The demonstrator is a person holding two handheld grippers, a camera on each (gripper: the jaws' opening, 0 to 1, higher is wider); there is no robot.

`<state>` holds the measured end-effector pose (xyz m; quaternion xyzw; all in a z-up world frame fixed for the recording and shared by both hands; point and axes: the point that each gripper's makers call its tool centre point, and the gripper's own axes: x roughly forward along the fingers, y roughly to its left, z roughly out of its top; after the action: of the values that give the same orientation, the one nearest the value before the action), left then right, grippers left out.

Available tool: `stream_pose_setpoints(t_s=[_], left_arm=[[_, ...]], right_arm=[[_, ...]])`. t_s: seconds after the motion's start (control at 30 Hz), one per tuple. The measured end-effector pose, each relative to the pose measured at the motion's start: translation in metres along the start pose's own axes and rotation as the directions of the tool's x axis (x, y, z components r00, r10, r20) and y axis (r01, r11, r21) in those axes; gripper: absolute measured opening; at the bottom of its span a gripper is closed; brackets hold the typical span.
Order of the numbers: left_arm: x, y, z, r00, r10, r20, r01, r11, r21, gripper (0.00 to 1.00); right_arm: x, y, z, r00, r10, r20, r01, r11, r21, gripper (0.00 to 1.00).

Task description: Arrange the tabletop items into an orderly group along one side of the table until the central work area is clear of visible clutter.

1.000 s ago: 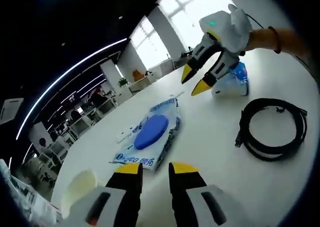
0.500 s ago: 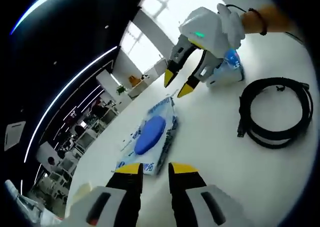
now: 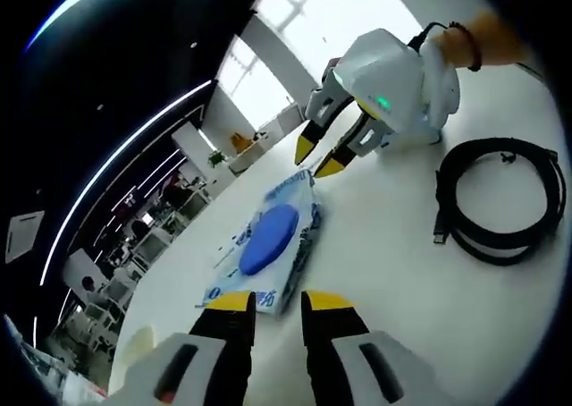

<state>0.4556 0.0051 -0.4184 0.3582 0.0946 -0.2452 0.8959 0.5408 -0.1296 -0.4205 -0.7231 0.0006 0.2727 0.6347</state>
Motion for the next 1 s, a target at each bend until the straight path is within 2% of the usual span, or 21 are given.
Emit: stream_pose_setpoints(t_s=[0.23, 0.4, 0.53, 0.63, 0.73, 0.77, 1.0], left_arm=[[0.006, 0.002, 0.001, 1.0, 0.001, 0.002, -0.001, 1.0, -0.008, 0.21], [0.01, 0.0, 0.0, 1.0, -0.019, 0.005, 0.019, 1.0, -0.023, 0.21], [0.016, 0.0, -0.003, 0.999, -0.034, -0.012, 0.033, 0.996, -0.077, 0.2], [0.018, 0.002, 0.0, 0.999, -0.032, 0.011, 0.033, 0.993, -0.114, 0.14], [0.02, 0.002, -0.001, 0.999, -0.034, 0.012, 0.036, 0.99, -0.137, 0.1], [0.023, 0.002, -0.006, 0.999, -0.033, -0.006, 0.032, 0.989, -0.145, 0.1], [0.026, -0.001, -0.008, 0.999, -0.042, -0.018, 0.039, 0.992, -0.122, 0.08]], right_arm=[[0.006, 0.003, 0.004, 1.0, -0.014, 0.002, 0.014, 0.998, -0.065, 0.13], [0.01, 0.005, 0.01, 1.0, -0.007, 0.013, 0.008, 0.995, -0.098, 0.13], [0.013, 0.004, 0.014, 1.0, -0.014, 0.02, 0.016, 0.989, -0.146, 0.11], [0.014, 0.008, 0.019, 0.999, 0.0, 0.035, 0.006, 0.984, -0.18, 0.08], [0.017, 0.012, 0.019, 0.999, 0.004, 0.033, 0.002, 0.98, -0.197, 0.02], [0.017, 0.013, 0.019, 0.999, 0.005, 0.032, 0.002, 0.98, -0.198, 0.02], [0.015, 0.008, 0.019, 1.0, 0.001, 0.03, 0.005, 0.979, -0.204, 0.01]])
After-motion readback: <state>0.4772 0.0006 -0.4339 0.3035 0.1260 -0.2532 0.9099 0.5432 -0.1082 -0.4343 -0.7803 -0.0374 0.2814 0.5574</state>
